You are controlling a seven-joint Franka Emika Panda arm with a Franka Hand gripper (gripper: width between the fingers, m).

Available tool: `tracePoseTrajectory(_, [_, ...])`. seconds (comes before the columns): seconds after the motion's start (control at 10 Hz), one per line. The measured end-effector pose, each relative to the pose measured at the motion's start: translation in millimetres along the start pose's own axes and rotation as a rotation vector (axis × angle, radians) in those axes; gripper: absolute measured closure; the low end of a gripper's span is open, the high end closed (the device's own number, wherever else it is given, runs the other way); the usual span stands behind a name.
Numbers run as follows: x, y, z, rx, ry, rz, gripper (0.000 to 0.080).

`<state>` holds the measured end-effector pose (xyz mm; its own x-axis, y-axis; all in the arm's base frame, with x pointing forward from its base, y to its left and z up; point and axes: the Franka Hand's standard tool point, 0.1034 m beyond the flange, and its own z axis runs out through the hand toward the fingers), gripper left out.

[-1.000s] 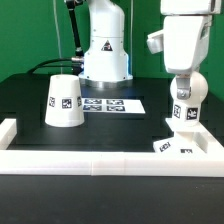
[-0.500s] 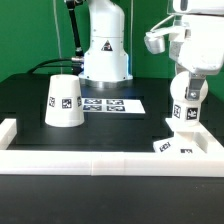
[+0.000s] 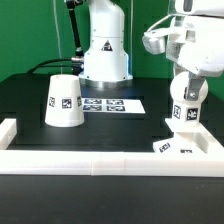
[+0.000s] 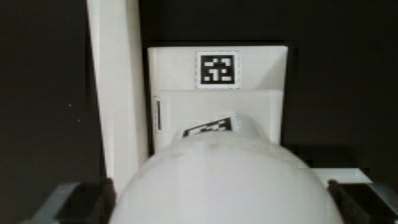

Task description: Assemble lamp

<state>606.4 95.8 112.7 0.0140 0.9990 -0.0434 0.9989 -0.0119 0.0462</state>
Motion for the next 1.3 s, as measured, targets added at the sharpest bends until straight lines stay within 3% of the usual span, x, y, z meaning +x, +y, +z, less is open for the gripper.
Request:
tracePoseTrajectory(0.3, [-0.3, 0.2, -0.2, -0.005, 0.002, 0.108, 0.0223])
tracePoseTrajectory(0.5, [4.6, -0.7, -0.7, -0.019, 0.011, 0.37, 0.0223])
tracePoseTrajectory(0.9, [4.7, -0.9, -4.0, -0.02, 0.018, 0.768, 0.0222])
tracePoseTrajectory(1.3, [3.3, 1.4, -6.6, -0.03, 0.028, 0.989, 0.0222])
